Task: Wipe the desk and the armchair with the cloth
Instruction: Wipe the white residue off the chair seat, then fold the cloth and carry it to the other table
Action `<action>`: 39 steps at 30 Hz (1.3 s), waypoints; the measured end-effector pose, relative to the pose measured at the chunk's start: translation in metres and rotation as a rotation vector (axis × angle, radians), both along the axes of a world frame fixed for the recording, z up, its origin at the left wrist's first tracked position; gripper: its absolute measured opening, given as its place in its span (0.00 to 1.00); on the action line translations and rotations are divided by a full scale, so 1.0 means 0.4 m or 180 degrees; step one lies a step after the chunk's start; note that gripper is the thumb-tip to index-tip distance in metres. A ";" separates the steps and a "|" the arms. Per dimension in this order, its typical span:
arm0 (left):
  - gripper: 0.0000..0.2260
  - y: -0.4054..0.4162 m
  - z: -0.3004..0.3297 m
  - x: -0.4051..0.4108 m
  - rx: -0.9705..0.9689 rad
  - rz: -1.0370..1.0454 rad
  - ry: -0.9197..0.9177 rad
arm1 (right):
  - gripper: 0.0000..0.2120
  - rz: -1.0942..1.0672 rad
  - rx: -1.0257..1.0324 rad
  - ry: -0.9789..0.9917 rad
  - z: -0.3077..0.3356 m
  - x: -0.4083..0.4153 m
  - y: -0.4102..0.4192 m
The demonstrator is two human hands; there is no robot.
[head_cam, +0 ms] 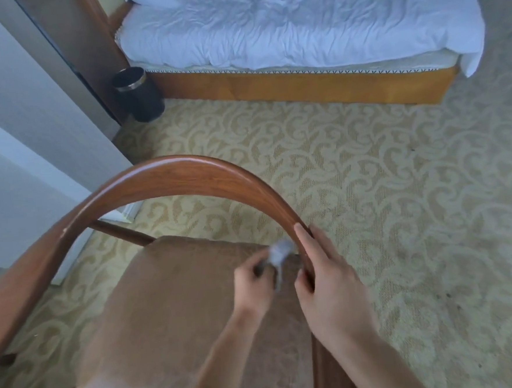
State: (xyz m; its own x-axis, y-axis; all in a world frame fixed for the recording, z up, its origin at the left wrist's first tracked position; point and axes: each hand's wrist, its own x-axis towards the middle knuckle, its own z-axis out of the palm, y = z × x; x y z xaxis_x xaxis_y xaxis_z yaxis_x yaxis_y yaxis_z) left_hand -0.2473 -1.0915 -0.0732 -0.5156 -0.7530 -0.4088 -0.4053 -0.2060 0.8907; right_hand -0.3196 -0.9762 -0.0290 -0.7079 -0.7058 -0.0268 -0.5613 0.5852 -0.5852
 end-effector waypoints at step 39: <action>0.12 1.287 1.772 -0.671 0.1275 -0.3022 0.2084 | 0.05 -0.2852 -0.4207 -0.0540 1.618 -0.461 1.408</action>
State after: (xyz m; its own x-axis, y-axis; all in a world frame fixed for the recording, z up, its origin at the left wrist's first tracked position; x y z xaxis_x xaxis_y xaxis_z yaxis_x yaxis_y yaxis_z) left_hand -0.5159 -0.5767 0.6356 -0.9878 0.1546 0.0179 -0.0426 -0.3790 0.9244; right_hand -0.5040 -0.4131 0.6182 -0.9387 0.3238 0.1185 -0.2112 -0.2682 -0.9399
